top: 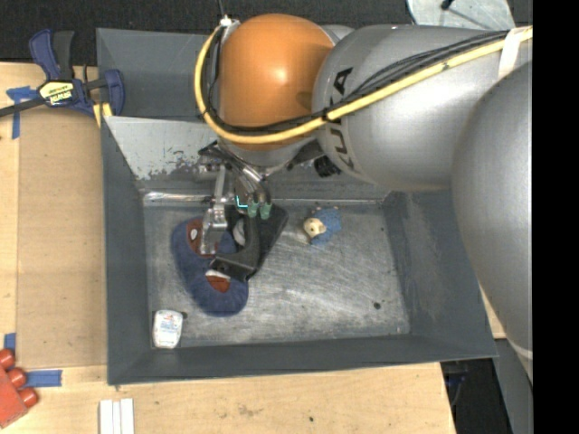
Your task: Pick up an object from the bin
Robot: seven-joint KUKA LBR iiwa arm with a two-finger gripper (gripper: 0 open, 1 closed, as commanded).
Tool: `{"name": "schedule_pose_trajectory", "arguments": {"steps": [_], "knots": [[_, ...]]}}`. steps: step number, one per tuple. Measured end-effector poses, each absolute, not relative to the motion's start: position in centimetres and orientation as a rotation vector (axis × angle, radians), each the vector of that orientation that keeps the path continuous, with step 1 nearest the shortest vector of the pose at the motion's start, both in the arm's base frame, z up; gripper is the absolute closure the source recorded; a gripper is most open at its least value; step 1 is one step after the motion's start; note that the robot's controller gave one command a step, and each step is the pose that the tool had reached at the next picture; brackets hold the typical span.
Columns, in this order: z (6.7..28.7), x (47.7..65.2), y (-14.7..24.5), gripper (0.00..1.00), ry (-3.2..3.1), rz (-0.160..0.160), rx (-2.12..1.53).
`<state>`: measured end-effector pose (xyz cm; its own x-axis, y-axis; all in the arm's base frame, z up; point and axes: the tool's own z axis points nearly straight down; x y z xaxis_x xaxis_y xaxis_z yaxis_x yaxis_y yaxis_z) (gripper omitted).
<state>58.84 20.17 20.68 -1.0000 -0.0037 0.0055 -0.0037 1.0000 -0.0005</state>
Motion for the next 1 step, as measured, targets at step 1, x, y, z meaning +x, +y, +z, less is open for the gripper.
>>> {"name": "schedule_pose_trajectory", "arguments": {"steps": [1], "knots": [[11.73,59.94,14.98,0.0,-3.095,-0.005,0.558]]}}
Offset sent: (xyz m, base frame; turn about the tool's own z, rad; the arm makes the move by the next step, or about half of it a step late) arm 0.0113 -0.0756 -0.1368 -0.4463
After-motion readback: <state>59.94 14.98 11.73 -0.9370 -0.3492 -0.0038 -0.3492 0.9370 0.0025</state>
